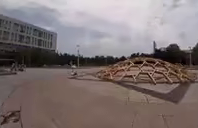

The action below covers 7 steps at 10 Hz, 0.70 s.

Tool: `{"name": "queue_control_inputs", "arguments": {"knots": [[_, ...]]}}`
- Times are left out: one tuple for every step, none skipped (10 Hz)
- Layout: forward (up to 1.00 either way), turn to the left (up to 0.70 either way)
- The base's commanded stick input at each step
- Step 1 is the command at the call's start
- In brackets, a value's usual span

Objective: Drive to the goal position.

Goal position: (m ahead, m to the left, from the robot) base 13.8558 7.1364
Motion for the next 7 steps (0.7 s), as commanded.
{"name": "queue_control_inputs", "arguments": {"knots": [[0.7,0.0],[0.7,0.0],[0.7,0.0],[0.7,0.0],[0.7,0.02],[0.7,0.08],[0.7,0.18]]}}
